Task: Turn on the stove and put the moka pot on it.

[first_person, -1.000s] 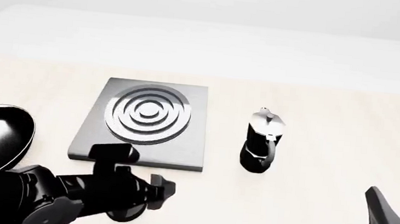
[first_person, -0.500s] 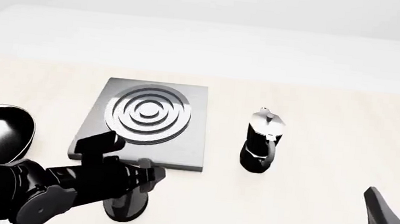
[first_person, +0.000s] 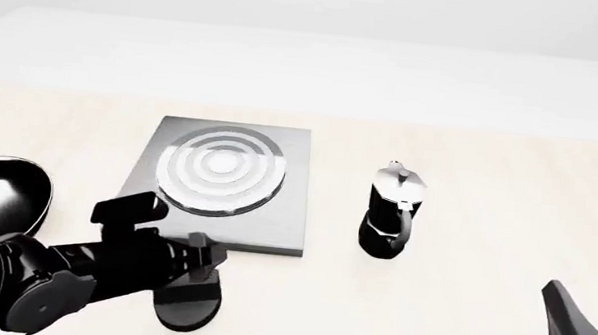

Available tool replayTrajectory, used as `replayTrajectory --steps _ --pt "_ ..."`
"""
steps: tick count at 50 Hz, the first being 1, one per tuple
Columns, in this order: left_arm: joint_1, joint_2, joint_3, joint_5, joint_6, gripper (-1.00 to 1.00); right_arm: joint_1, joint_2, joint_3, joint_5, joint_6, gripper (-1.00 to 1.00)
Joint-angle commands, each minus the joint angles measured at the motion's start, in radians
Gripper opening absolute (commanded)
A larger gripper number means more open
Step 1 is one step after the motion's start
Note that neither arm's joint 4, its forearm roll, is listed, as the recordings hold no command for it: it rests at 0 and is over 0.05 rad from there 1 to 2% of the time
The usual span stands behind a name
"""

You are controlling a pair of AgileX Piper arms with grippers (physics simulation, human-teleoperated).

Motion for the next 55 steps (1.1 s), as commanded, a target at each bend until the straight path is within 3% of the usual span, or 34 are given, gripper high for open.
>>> replayTrajectory --steps 1,8,18,21,28,33,36,45,55 --pt "0.048 -0.043 0.012 0.050 0.061 1.00 0.007 -0.001 0.000 0.002 0.001 1.00" --pt "0.130 -0.197 -0.056 0.177 0.164 1.00 0.010 -0.001 0.000 -0.002 0.001 1.00" --pt "0.311 -0.547 -0.149 0.325 0.465 1.00 0.024 -0.001 0.000 0.001 -0.008 1.00" --pt "0.367 -0.675 -0.143 0.329 0.583 1.00 0.027 0.000 0.000 0.001 -0.009 1.00" --pt "0.438 -0.851 -0.080 0.298 0.665 1.00 0.043 0.002 0.000 -0.008 -0.024 1.00" --pt "0.450 -1.025 -0.006 0.265 0.790 1.00 0.056 0.005 -0.001 -0.024 -0.030 1.00" --pt "0.421 -1.116 0.043 0.255 0.819 1.00 0.063 0.000 0.000 -0.032 -0.030 1.00" --pt "0.479 -1.355 0.182 0.286 0.853 1.00 0.066 0.000 -0.010 -0.039 -0.035 1.00" --pt "0.512 -1.378 0.352 0.173 0.810 1.00 0.089 0.006 -0.043 -0.035 -0.062 1.00"
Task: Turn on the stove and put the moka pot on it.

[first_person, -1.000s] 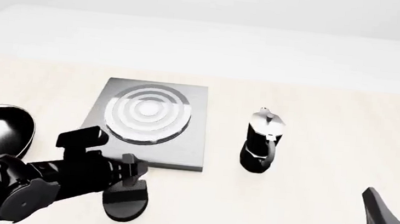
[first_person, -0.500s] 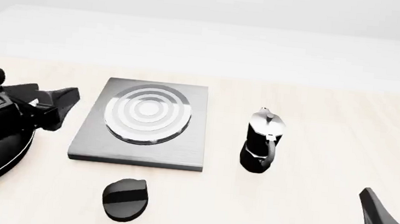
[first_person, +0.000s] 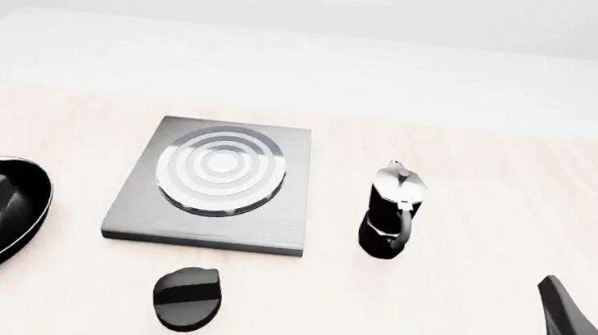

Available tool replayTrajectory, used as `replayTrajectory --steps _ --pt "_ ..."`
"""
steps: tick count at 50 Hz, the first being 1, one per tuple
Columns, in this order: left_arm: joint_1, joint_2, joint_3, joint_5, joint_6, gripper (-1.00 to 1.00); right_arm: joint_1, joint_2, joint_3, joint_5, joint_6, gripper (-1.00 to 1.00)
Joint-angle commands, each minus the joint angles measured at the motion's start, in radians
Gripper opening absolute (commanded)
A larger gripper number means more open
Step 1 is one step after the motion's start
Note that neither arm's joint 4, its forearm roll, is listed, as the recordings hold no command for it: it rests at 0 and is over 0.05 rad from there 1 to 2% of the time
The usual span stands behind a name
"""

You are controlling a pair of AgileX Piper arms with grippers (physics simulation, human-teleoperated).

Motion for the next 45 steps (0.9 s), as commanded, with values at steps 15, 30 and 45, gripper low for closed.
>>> replayTrajectory --steps 15,30,45 --pt "0.084 -0.118 0.195 -0.023 0.002 1.00 0.090 0.146 -0.154 0.009 -0.096 1.00" --pt "0.082 -0.118 0.195 -0.008 0.003 1.00 0.151 0.403 -0.322 0.094 -0.090 1.00" --pt "0.079 -0.118 0.195 0.003 -0.014 1.00 0.238 0.633 -0.322 -0.033 0.015 1.00"
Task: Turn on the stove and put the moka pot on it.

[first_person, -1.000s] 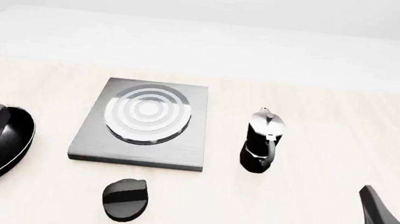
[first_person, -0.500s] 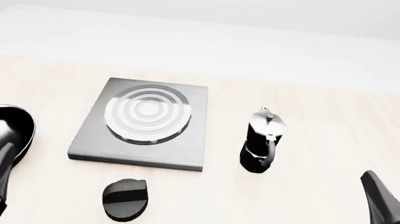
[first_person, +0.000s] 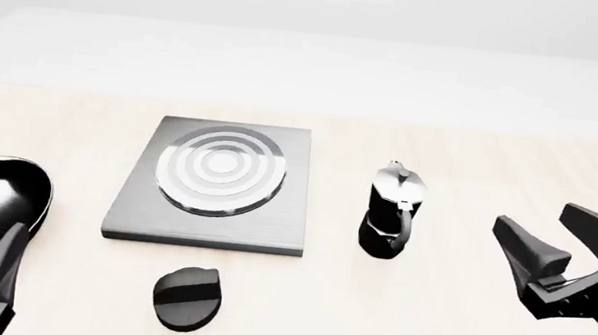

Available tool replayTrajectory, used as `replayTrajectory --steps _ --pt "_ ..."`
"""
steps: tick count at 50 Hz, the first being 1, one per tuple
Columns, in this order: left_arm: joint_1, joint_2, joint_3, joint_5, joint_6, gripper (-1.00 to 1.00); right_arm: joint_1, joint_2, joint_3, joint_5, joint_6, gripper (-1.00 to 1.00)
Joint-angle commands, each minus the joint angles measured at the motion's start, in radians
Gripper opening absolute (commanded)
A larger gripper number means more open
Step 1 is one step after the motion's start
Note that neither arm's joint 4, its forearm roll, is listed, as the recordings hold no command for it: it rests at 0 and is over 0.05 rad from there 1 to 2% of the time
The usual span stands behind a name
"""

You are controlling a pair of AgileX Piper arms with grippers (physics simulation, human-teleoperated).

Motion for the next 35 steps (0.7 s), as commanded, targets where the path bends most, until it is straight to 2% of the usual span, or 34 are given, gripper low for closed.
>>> replayTrajectory --steps 1,22,35 --pt "-0.003 -0.001 0.002 0.008 -0.007 1.00 0.049 0.183 -0.011 -0.087 0.048 1.00" --pt "-0.031 -0.001 0.002 0.014 -0.017 1.00 0.053 0.553 0.059 -0.442 0.084 1.00" --pt "-0.026 -0.001 0.002 0.020 -0.024 1.00 0.084 0.720 0.047 -0.575 0.095 1.00"
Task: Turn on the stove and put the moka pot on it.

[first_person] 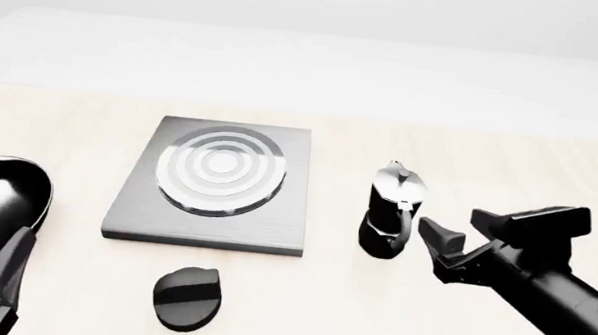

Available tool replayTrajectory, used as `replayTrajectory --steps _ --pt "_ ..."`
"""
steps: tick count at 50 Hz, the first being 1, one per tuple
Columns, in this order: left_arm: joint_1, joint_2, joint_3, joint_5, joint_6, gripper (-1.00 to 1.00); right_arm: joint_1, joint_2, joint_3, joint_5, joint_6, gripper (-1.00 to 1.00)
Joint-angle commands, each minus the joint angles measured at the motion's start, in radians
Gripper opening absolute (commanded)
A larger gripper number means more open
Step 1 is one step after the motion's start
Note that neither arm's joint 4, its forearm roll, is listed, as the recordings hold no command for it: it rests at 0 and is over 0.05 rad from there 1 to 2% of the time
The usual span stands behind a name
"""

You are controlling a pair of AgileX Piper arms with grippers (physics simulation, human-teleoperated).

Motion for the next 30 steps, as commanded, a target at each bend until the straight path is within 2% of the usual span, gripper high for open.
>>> replayTrajectory --steps 1,30 --pt "-0.001 0.000 0.000 0.003 -0.003 1.00 0.024 0.158 -0.001 -0.131 0.012 1.00" --pt "0.007 0.000 0.000 0.011 -0.005 1.00 0.072 0.417 -0.041 -0.298 0.045 1.00"
